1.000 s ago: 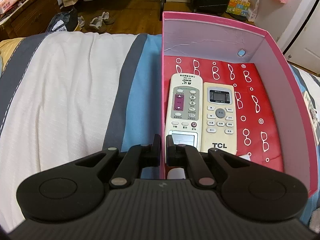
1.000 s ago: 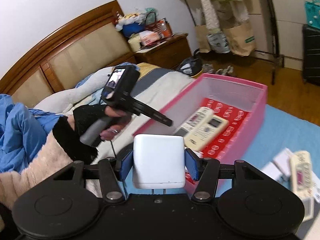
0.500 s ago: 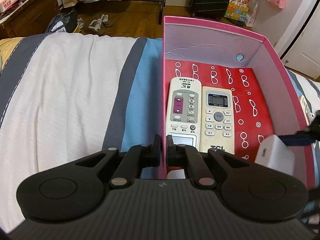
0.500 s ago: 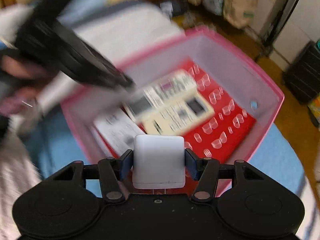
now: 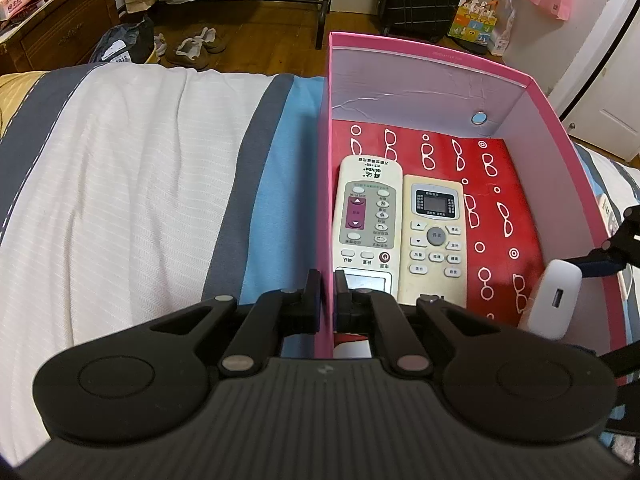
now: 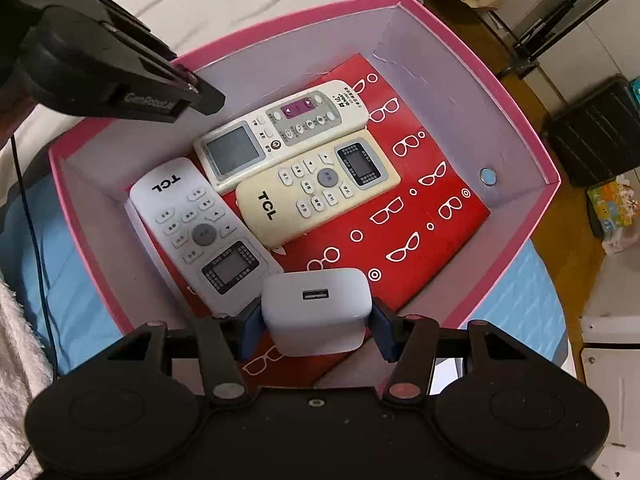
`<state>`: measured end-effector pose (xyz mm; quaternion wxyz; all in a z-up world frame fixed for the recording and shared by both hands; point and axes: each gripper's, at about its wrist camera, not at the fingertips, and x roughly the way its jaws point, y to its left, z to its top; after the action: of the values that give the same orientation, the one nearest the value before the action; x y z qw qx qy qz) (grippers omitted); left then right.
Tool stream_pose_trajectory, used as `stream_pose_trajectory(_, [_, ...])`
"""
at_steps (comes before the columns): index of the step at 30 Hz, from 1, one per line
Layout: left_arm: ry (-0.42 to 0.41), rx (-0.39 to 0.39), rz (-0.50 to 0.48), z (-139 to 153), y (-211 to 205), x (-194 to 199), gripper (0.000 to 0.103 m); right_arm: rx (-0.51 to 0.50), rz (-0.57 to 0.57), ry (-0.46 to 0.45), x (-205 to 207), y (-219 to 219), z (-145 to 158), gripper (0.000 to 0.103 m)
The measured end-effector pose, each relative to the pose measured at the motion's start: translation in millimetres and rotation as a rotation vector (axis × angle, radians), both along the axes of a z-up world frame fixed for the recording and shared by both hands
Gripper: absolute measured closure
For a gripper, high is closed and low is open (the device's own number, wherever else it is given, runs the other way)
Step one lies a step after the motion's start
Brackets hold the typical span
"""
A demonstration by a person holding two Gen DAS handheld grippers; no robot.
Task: Organize rigid objects
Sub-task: 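Lower the white charger into the box corner and open the right tool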
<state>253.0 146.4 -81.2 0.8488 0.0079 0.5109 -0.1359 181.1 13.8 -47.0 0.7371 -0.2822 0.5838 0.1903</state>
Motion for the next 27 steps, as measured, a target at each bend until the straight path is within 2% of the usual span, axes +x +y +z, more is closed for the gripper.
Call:
stream_pose_trajectory(2, [0.001, 0.000, 0.000, -0.2, 0.0, 0.4, 0.099, 0.003, 0.005, 0.011, -1.6, -0.6, 1.3, 0.043])
stream_pose_trajectory(7, [0.002, 0.000, 0.002, 0.1, -0.1, -0.1, 0.099, 0.034, 0.080, 0.164, -3.1, -3.3, 5.3, 0.043])
stream_pose_trajectory(11, [0.004, -0.006, 0.001, 0.3, 1.4, 1.2, 0.098, 0.049, 0.097, 0.228, 1.0, -6.3, 9.6, 0.043])
stream_pose_trajectory(14, [0.003, -0.006, -0.001, 0.7, 1.7, 1.0, 0.098, 0.085, 0.010, 0.293, 18.5, -12.1, 1.7, 0.044])
stream_pose_trajectory(18, [0.000, -0.004, -0.001, 0.2, 1.6, 0.9, 0.098, 0.060, -0.063, 0.272, 31.9, -7.1, -11.2, 0.044])
stream_pose_trajectory(24, [-0.002, -0.010, 0.001, -0.5, 2.0, 1.3, 0.098, -0.027, -0.125, 0.184, 40.5, 4.4, -21.9, 0.046])
stream_pose_trajectory(27, [-0.001, -0.009, 0.002, -1.6, 2.1, 1.3, 0.098, -0.012, -0.144, 0.119, 39.1, 1.1, -13.3, 0.039])
